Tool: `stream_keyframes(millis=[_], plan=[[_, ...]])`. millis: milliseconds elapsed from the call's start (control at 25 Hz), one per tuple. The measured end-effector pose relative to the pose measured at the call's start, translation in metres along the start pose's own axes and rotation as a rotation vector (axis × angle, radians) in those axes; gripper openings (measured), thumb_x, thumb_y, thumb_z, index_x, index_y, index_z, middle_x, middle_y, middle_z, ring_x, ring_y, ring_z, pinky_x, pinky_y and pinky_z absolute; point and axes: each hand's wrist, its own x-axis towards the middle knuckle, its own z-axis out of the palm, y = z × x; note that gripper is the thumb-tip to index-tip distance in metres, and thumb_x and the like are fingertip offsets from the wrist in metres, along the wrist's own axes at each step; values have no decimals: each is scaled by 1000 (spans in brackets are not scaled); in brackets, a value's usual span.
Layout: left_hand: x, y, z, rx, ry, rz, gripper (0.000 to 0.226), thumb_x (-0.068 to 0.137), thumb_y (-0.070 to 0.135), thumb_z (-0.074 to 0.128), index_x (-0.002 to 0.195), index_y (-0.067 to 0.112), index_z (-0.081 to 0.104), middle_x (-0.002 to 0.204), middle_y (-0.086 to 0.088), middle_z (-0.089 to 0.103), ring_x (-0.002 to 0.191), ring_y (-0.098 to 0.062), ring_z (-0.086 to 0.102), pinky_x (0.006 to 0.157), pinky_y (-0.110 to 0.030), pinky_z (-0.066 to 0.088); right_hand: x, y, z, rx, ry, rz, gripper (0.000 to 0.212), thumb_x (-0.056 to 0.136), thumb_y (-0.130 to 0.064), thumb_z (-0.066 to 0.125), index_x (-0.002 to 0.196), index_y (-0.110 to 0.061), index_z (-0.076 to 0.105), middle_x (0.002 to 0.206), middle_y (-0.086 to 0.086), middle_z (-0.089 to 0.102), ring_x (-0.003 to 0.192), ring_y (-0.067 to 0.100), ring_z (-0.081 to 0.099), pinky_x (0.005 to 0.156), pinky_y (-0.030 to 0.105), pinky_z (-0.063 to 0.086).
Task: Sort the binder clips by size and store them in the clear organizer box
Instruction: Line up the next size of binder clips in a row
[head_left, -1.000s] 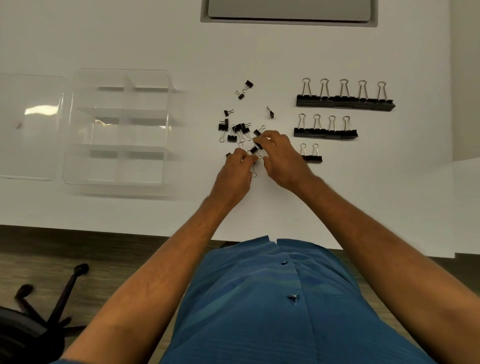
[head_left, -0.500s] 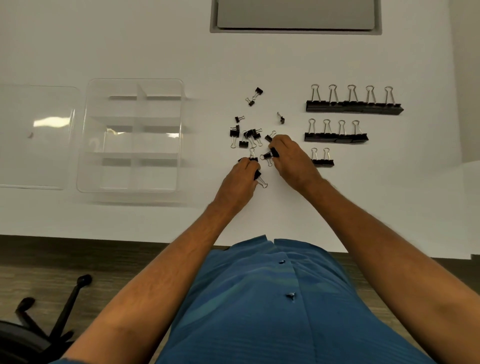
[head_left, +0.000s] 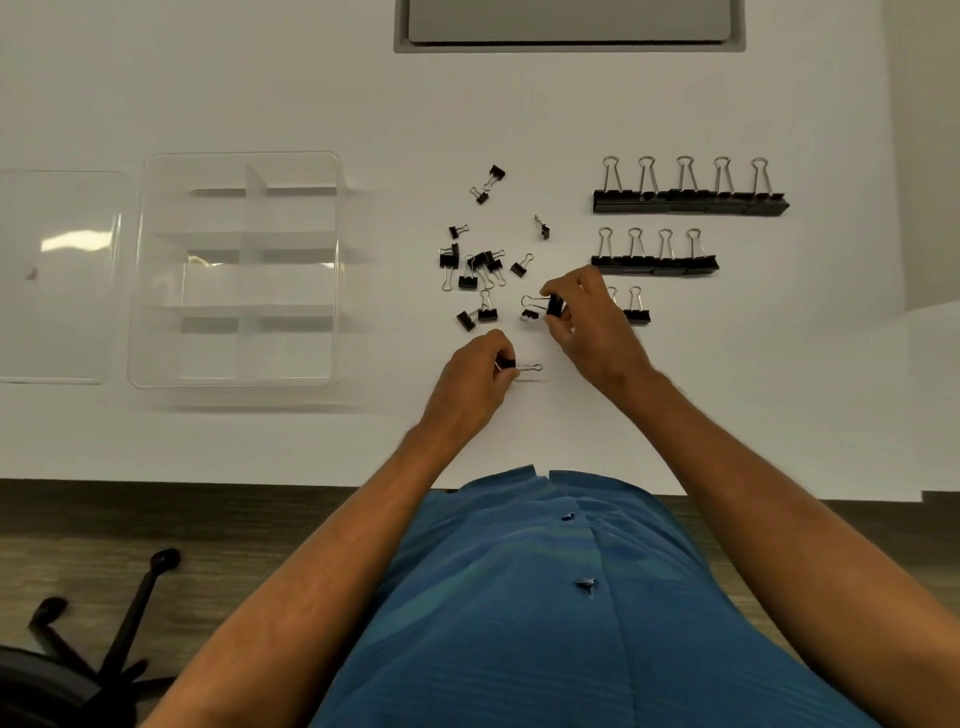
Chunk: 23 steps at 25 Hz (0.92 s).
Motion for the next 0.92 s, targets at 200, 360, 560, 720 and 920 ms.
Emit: stream_keyframes(millis=[200, 360, 560, 720, 920], plan=[[1, 41, 28, -482, -6, -282, 13, 89, 12, 73, 100, 13, 65, 91, -3, 70, 82, -15, 71, 80, -25, 59, -44, 34, -38, 180, 162, 208, 34, 89, -18, 74, 121, -16, 62, 115, -1, 51, 84, 11, 63, 76, 22, 58], [16, 76, 51, -610, -57, -370, 9, 90, 13, 71, 97, 10, 67, 92, -8, 74, 80, -18, 74, 78, -32, 60, -65, 73, -71, 204, 276, 440, 34, 89, -26, 75, 119, -14, 63, 113, 3, 61, 78, 4, 63, 68, 9, 52], [50, 129, 82, -460, -20, -264, 10, 88, 27, 73, 90, 19, 67, 85, 2, 69, 73, -13, 65, 60, -26, 54, -76, 110, -93, 160, 298, 579, 31, 90, -34, 73, 113, -15, 65, 109, 2, 65, 79, 7, 62, 71, 12, 49], [81, 164, 107, -348, -6, -249, 19, 88, 31, 73, 83, 15, 65, 73, 3, 70, 50, -11, 66, 50, -26, 52, -75, 131, -95, 103, 279, 592, 29, 90, -36, 73, 106, -15, 62, 104, 3, 64, 88, 15, 62, 77, 25, 55], [97, 170, 128, 22, -16, -178, 31, 88, 42, 71, 83, 13, 62, 73, 1, 66, 68, -17, 64, 57, -31, 46, -74, 147, -98, 29, 235, 528, 29, 92, -39, 70, 102, -15, 58, 102, 2, 56, 82, 12, 56, 71, 23, 49]])
